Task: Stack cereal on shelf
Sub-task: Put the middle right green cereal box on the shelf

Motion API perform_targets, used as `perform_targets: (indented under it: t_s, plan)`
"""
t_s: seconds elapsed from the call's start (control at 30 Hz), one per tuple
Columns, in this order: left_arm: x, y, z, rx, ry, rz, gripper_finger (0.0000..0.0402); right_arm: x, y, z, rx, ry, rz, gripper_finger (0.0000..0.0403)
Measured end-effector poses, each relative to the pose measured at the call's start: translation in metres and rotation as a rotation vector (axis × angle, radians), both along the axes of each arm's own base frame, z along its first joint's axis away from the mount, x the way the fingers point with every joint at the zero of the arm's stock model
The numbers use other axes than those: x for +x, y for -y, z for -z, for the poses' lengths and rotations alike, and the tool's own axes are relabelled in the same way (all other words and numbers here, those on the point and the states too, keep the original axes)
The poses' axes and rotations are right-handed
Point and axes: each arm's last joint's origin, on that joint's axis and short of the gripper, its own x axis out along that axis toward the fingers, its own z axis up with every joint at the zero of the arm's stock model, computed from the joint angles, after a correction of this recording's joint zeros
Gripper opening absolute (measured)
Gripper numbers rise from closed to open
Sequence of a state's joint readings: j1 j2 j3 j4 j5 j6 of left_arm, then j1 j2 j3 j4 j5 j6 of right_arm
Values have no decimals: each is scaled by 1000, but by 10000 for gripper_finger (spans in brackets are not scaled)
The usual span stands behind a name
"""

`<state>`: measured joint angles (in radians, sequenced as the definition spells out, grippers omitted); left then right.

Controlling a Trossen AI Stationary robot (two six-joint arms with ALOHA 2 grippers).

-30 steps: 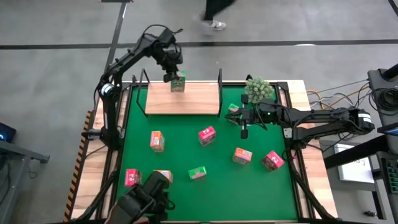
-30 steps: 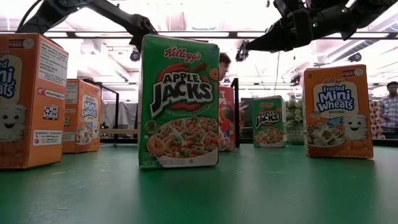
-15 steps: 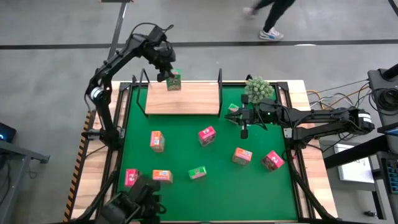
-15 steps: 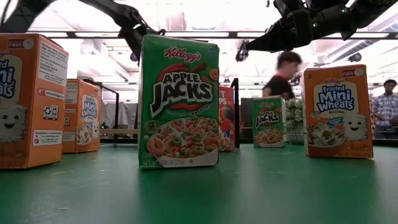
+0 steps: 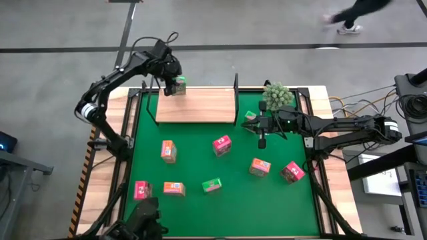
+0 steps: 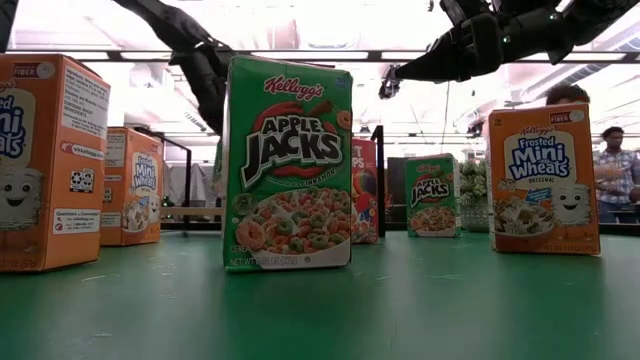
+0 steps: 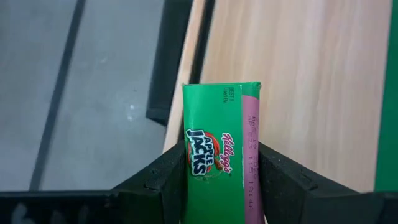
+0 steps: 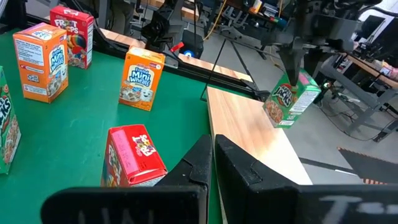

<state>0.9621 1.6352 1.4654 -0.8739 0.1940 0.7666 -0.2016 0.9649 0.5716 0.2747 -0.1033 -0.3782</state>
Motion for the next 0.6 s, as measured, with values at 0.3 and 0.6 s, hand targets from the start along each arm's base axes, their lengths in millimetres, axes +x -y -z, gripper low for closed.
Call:
perform_targets:
  t_s: [0.3, 0.6]
  plan:
    - [-17, -8, 4, -15, -13, -56, 150, 0, 0, -1, -8, 6, -1, 12]
    - [-18, -9, 9, -21, -13, -12, 151, 0, 0, -1, -8, 7, -1, 12]
